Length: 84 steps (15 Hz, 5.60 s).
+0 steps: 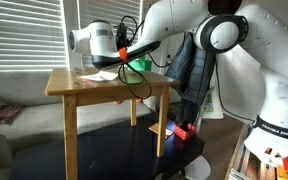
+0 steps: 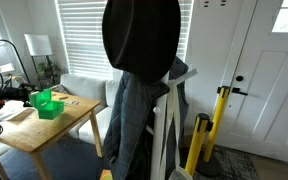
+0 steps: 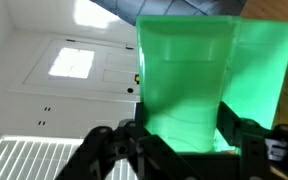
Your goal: Open the green container
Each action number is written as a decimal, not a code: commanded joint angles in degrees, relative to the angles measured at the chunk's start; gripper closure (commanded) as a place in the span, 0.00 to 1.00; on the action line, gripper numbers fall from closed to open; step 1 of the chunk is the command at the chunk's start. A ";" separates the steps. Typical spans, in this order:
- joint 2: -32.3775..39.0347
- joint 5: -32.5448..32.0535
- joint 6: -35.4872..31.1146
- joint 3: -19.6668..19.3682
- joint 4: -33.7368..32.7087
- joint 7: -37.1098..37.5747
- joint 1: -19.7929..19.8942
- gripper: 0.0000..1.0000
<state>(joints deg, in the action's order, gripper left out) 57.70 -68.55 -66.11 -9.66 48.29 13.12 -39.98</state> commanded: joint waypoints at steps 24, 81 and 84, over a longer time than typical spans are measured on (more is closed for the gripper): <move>-0.33 0.92 0.84 1.23 -0.71 -2.74 -0.09 0.00; -32.54 67.48 -34.26 13.32 28.56 -6.62 33.32 0.00; -32.05 69.07 -34.10 13.71 28.09 -8.07 34.15 0.00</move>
<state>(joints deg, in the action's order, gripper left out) 24.40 -2.53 -100.49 3.72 78.48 5.68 -6.75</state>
